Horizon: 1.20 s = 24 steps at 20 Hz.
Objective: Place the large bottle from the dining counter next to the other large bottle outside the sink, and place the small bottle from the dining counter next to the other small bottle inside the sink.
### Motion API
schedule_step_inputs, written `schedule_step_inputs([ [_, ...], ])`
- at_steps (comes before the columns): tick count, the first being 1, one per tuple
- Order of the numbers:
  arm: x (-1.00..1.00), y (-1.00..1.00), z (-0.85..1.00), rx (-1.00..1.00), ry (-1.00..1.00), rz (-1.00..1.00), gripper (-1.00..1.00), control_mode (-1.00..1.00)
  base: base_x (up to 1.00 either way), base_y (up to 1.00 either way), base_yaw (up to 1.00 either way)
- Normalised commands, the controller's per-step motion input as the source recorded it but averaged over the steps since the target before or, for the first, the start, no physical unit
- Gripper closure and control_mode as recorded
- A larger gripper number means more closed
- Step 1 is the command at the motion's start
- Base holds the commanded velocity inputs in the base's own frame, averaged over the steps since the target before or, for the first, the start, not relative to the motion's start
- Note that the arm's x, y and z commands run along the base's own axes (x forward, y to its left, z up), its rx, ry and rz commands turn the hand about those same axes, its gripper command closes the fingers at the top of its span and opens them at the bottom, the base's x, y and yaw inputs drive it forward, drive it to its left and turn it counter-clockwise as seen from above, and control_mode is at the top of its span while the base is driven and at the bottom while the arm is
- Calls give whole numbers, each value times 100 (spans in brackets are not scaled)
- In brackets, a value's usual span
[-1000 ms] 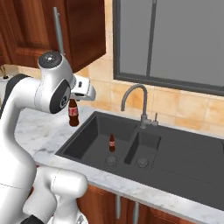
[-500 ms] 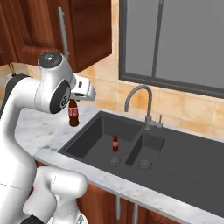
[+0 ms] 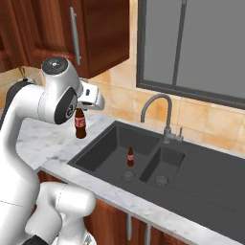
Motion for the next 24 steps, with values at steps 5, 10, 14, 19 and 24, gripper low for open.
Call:
schedule_step_inputs([
  [5, 0, 0, 0, 0, 0, 0, 100, 100, 10, -10, 24],
  [10, 0, 0, 0, 0, 0, 0, 100, 100, 4, -17, 23],
  [14, 0, 0, 0, 0, 0, 0, 100, 100, 13, -41, 12],
  [19, 0, 0, 0, 0, 0, 0, 100, 100, 22, -46, 11],
  [24, 0, 0, 0, 0, 0, 0, 100, 100, 17, -44, 11],
])
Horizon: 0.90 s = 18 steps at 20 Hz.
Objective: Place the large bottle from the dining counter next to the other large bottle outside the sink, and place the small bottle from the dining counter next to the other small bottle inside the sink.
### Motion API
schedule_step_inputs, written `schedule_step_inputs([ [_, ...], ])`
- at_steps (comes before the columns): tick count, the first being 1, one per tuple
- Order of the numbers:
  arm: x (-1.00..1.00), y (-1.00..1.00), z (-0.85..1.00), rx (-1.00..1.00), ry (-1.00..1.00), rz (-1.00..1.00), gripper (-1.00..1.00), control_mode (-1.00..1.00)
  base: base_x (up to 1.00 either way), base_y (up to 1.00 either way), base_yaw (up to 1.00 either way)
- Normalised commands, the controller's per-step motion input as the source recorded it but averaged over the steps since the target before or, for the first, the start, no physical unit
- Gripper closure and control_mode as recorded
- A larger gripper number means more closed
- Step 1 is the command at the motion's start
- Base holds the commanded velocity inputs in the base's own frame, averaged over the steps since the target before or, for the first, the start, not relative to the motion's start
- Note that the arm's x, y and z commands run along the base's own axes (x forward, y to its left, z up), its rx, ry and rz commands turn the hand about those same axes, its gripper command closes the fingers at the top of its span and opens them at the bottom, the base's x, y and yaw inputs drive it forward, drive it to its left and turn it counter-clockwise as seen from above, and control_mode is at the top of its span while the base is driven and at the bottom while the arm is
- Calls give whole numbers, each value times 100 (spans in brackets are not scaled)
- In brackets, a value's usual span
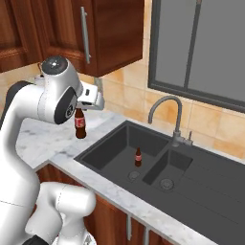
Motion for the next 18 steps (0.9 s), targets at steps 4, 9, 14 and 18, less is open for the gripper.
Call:
schedule_step_inputs([
  [4, 3, -32, -9, 0, 0, 8, 100, -100, 3, -10, 3],
  [9, 0, -32, -13, 0, 0, 10, 100, -100, 0, 0, 0],
  [14, 0, -8, -17, 0, 0, 8, 100, -100, 0, 0, 0],
  [18, 4, 0, -15, -2, 1, 7, 100, -100, 0, 0, 0],
])
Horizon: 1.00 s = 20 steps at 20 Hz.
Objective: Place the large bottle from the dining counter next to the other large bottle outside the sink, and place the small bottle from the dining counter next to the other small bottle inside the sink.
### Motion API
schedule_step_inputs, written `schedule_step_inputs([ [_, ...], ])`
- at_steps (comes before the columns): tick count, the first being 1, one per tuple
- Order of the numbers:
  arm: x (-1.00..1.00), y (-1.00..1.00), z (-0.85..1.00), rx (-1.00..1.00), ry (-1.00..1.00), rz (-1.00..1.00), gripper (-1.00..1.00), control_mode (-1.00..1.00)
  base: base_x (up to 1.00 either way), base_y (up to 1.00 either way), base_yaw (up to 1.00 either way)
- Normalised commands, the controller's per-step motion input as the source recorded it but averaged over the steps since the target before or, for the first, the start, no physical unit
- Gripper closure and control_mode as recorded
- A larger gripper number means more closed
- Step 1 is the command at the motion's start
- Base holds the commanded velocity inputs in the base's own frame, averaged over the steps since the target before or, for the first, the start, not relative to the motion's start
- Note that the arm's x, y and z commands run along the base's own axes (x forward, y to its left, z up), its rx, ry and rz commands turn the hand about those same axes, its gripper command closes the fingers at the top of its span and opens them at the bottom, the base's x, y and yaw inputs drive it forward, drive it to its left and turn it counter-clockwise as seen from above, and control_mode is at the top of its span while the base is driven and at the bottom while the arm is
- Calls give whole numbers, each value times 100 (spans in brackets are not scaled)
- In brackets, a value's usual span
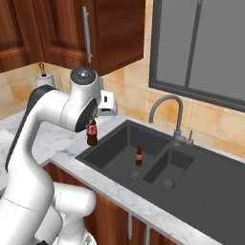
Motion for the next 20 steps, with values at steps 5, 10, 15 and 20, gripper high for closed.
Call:
schedule_step_inputs([
  [5, 4, 2, -19, -3, 1, 6, 100, -100, 0, 0, 0],
  [10, 1, 6, -20, -3, 1, 5, 100, -100, 0, 0, 0],
  [15, 0, 10, -27, 0, 0, 4, 100, -100, 0, 0, 0],
  [20, 2, 3, -39, 0, 0, 5, 100, -100, 0, 0, 0],
])
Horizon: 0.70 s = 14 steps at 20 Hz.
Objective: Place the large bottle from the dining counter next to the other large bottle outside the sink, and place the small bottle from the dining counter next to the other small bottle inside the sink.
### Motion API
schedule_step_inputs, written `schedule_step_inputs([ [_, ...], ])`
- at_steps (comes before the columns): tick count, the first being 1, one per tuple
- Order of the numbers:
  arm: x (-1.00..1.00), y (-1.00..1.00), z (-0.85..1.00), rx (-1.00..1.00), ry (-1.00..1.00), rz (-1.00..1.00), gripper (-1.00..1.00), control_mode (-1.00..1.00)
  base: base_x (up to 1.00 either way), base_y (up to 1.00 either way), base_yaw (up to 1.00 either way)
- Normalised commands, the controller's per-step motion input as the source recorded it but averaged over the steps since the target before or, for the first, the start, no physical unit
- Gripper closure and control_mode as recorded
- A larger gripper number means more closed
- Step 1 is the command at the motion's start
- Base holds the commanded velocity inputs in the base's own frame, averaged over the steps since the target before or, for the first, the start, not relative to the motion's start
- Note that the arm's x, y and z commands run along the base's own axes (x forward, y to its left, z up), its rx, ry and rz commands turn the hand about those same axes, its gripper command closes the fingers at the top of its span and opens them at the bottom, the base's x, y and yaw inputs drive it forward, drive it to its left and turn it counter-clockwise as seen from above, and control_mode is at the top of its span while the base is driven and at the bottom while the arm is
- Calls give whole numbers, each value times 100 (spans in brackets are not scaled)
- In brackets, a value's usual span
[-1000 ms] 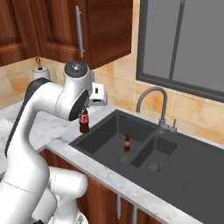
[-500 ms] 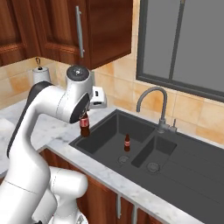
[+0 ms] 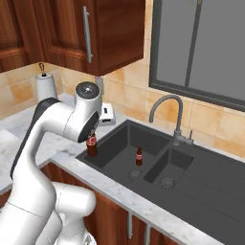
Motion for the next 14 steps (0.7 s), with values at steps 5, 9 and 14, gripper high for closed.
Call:
schedule_step_inputs([
  [5, 17, 7, -41, -1, 0, 7, 100, -100, 0, 0, 0],
  [9, 35, 17, -22, -1, 0, 7, 100, -100, 0, 0, 0],
  [14, 44, 8, -14, 0, 0, 6, 100, -100, 0, 0, 0],
])
